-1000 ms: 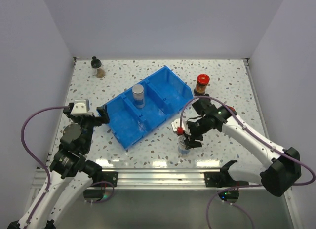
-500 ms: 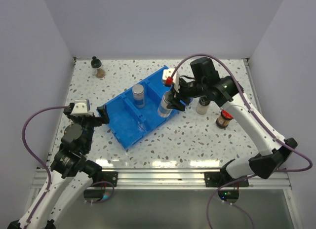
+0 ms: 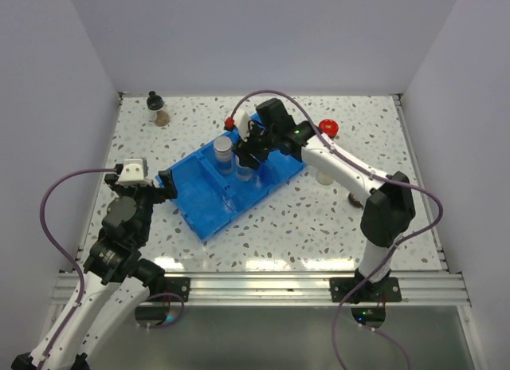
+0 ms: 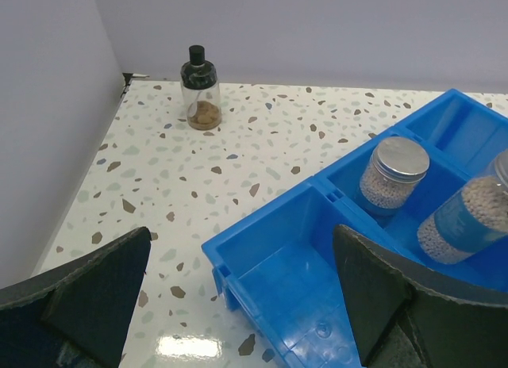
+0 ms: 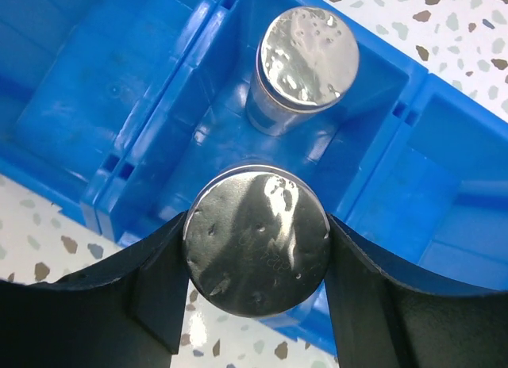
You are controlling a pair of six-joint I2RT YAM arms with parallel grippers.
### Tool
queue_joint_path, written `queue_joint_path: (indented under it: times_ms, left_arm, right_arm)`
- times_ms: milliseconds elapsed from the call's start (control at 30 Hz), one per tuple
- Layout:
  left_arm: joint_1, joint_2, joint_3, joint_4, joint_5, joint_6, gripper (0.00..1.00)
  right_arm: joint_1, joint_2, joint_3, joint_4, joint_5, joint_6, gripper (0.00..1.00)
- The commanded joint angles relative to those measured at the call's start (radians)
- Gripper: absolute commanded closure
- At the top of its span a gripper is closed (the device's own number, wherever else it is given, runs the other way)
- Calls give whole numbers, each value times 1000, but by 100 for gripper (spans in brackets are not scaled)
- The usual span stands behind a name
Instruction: Organize the condiment bottles
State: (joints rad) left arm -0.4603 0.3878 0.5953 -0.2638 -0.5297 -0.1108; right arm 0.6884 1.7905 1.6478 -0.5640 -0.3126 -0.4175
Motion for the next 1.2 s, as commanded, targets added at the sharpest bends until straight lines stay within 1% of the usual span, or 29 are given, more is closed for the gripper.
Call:
queue_joint_path:
  times_ms: [0,67,100,133,200,233,267,333,367,433,567,667,700,733,800,833,867,900,933,967,1000,1033,1067,1100,1133,1167]
  left_arm:
    - [2,6,-3,40,-18,-1,0]
    - [2,5,-5,40,-21,0,0]
    - [2,3,-5,40,-21,0,0]
    - [3,2,-5,40,-23,0,0]
    - [2,0,-5,38,-26,-1,0]
    - [2,-1,-5,38,-26,-3,0]
    - [2,-1,-5,38,-26,-1,0]
    - [2,-3,-5,37,-26,-3,0]
    - [2,-1,-5,38,-24,-3,0]
    - [3,2,-5,35,-24,-4,0]
    - [3,13,-3,32,-33,-16,0]
    - [2,36,1,50,-23,-36,0]
    - [2,71,6,49,-21,-44,0]
    - [3,97,24,43,-27,-59,0]
    - [6,182,44,32,-47,-131,0]
    - [9,215,63,38,-46,-150,0]
    - [23,247,76,44,-36,-182,0]
    - [38,323,96,51,-20,-197,0]
    - [92,363,148,52,2,-208,0]
    - [136,406,178,55,35,-230,0]
    - [193,492,207,58,153,-242,0]
    - [253,535,266,60,221,-254,0]
    - [344,580,297,58,274,-272,0]
    - [377,673,329,57,343,-277,0]
    - [424,718,392,57,374,-277,0]
    - [442,765,428,52,408,-276,0]
  right_arm:
    - [34,23,9,165,56,22,90]
    - [54,58,12,180,84,16,83]
    - [59,73,17,177,90,17,78]
    - [66,85,29,173,95,17,61]
    - [71,112,35,158,118,13,49]
    - [74,113,33,154,118,10,34]
    - [74,115,29,154,118,8,26]
    - [74,112,14,154,121,3,15]
    - [74,107,12,150,118,0,8]
    - [74,93,7,139,112,-9,1]
    - [74,12,29,78,87,-40,1]
    - [68,-101,44,-31,44,-102,1]
    - [66,-130,23,-60,27,-115,1]
    - [53,-201,-2,-85,6,-135,2]
    - [34,-282,-83,-106,-54,-136,1]
    - [10,-360,-186,-105,-63,-130,1]
    - [-3,-402,-241,-87,-69,-123,1]
    - [-15,-439,-338,-79,-74,-118,1]
    - [-44,-509,-380,-73,-77,-115,1]
    - [-65,-541,-420,-68,-88,-112,1]
    - [-91,-571,-454,-59,-111,-104,1]
    - [-149,-606,-520,-48,-167,-87,1]
    - [-176,-656,-551,-21,-202,-81,1]
    - [-199,-680,-581,-5,-226,-75,1]
    - [-226,-695,-633,24,-267,-64,1]
    - [-234,-715,-655,32,-285,-61,1]
